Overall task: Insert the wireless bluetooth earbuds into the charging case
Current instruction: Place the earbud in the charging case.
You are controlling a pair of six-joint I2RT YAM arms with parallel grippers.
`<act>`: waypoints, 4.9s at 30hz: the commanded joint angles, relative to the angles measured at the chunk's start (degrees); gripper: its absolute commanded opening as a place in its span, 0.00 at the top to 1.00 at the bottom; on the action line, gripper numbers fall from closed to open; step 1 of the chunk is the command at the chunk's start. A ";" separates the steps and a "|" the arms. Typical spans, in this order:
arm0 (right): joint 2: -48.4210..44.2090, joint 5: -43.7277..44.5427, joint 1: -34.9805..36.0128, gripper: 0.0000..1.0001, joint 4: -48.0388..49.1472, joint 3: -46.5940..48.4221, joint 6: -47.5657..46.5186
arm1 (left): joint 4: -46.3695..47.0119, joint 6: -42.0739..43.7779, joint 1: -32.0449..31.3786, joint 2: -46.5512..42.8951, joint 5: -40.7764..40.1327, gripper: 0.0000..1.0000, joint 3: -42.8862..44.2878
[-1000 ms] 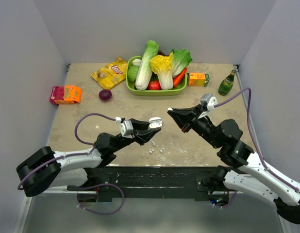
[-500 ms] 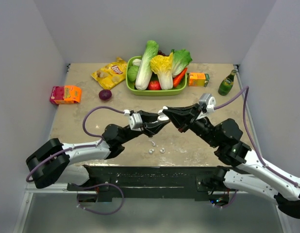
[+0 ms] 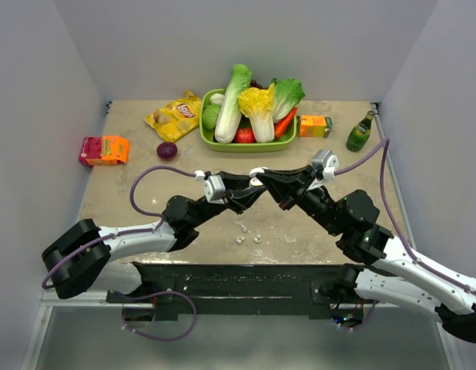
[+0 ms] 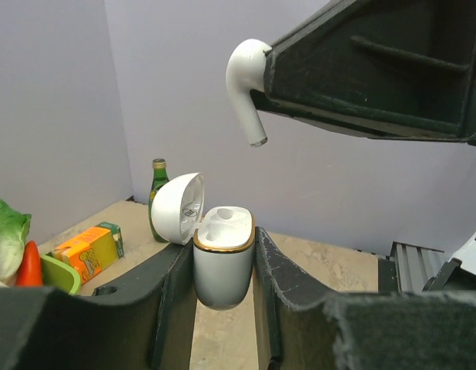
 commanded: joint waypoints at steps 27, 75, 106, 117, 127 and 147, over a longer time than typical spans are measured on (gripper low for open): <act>4.24 6.72 0.58 1.00 2.22 -1.77 1.51 | 13.45 -5.07 0.15 0.76 -3.95 1.00 1.34; 3.54 8.30 0.75 0.84 -5.25 -1.51 4.15 | 16.08 -4.01 0.14 0.76 -3.86 1.00 0.46; 2.92 13.05 0.66 0.69 -7.45 -0.89 6.96 | 16.70 -3.84 0.23 0.32 -3.68 1.00 -0.15; 3.53 12.09 0.66 0.68 -6.74 0.25 6.26 | 16.88 -3.84 0.15 0.50 -3.86 1.00 -0.60; 5.20 9.97 0.66 0.69 -6.04 1.83 5.65 | 17.40 -4.10 0.23 0.94 -3.86 1.00 -1.03; 4.06 15.07 0.66 0.53 -8.41 4.64 8.98 | 17.84 -3.75 0.23 1.03 -4.82 1.00 -2.00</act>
